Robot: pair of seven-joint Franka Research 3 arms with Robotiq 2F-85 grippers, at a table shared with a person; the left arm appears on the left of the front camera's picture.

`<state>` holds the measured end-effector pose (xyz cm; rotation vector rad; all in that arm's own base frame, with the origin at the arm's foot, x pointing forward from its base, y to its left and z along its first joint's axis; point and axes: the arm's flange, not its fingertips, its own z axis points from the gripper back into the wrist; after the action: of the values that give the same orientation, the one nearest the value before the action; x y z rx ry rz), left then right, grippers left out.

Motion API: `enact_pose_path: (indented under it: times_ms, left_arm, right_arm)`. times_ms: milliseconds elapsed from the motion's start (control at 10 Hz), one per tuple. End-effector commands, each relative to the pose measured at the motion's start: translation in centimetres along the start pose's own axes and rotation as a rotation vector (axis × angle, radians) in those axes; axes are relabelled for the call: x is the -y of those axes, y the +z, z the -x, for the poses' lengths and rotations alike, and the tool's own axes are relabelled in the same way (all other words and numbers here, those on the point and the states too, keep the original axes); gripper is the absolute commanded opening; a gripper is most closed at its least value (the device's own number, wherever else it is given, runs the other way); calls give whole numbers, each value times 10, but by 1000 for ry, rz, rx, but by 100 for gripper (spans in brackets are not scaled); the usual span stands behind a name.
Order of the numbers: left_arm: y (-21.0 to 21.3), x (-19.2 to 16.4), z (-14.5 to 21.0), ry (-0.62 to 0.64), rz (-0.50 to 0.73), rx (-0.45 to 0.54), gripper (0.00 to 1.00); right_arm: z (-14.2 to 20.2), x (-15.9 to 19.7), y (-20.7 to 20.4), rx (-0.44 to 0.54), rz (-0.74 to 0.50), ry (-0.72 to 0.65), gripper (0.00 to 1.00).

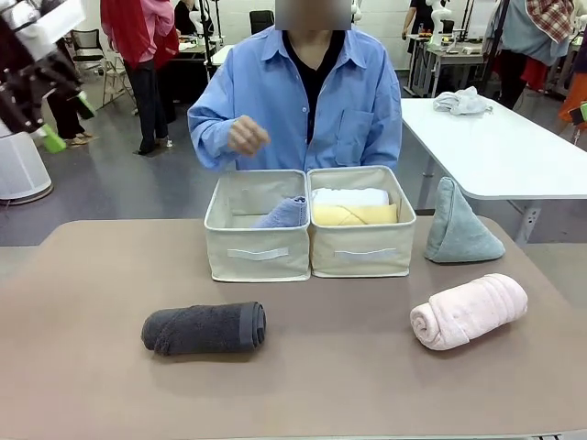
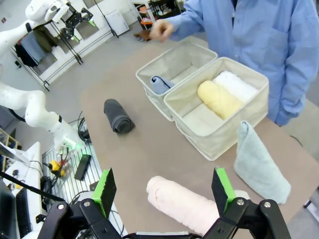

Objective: Sort the towels based on their folding style.
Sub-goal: Pick up one triangle-folded towel and place it in the left Fabric basket, then pick up another triangle-folded towel from the table and place it in the left Fabric basket.

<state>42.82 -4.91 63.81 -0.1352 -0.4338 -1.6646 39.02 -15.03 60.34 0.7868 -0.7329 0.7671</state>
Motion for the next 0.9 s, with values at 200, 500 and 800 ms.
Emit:
enact_pose_path:
  times_ms: [200,500,800]
  left_arm:
    - [-4,7,9,27,-4,-1,100]
    - [-6,9,9,45,5,-19,100]
    - [23,5,126,177,-77,512,100]
  right_arm:
    - [0,0,-1,10,-8,5,100]
    - [0,0,-1,10,-8,5,100]
    - [0,0,-1,10,-8,5,100]
